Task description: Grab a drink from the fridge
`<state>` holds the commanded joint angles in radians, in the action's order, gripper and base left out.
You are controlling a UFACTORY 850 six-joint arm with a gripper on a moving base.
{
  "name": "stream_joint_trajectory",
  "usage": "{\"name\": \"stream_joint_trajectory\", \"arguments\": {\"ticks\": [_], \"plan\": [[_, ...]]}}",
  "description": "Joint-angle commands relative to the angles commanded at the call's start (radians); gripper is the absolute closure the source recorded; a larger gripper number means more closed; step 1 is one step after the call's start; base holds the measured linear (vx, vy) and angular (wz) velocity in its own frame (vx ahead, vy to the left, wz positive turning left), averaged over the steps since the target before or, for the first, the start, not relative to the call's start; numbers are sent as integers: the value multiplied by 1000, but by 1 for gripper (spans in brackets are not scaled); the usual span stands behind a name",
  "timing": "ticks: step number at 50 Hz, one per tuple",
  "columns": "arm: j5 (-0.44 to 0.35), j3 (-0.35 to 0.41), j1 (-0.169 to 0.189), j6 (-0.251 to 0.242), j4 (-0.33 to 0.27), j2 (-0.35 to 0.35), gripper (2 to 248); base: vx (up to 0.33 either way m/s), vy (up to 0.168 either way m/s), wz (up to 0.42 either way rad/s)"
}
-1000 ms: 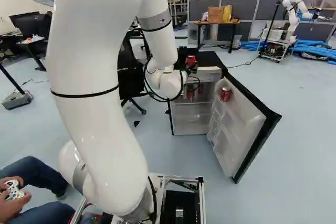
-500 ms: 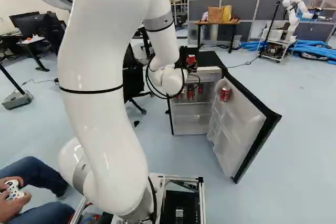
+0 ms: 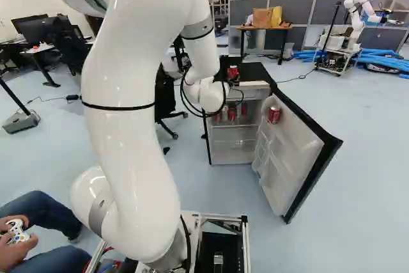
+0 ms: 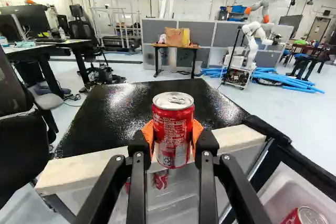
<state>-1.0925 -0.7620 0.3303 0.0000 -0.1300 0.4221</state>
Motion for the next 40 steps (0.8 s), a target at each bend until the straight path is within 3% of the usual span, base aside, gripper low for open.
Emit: {"name": "stream_joint_trajectory", "arguments": {"ticks": [40], "plan": [[13,-125,-19,0,0,96,157,0,0,0]]}}
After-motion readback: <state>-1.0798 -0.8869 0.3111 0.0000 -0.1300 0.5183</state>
